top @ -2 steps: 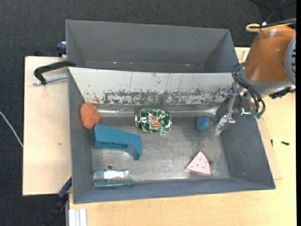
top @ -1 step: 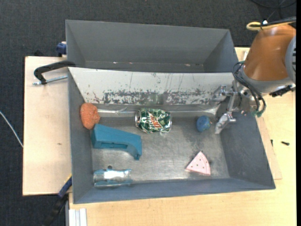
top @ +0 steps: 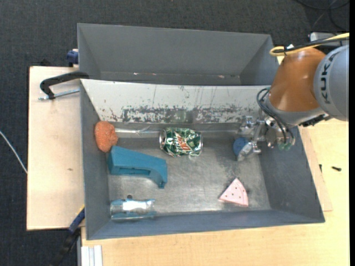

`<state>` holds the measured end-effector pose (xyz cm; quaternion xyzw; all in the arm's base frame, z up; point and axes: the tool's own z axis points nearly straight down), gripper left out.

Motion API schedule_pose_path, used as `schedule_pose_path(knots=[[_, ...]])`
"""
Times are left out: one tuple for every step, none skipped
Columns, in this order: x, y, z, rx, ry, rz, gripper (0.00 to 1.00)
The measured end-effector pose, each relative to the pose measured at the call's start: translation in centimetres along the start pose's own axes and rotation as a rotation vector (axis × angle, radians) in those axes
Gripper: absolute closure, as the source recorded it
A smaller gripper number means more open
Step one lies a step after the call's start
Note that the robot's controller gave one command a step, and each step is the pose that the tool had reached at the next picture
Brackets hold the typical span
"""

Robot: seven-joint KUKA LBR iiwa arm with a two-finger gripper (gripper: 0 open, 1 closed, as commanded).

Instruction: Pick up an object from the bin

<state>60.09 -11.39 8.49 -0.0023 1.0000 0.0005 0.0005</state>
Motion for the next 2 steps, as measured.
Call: schedule_pose_path(knots=[[0.0, 0.0, 0.0, 0.000, 0.000, 0.000, 1.00], [0.4, 1.6, -20.4, 0.002, -0.016, 0.023, 1.00]])
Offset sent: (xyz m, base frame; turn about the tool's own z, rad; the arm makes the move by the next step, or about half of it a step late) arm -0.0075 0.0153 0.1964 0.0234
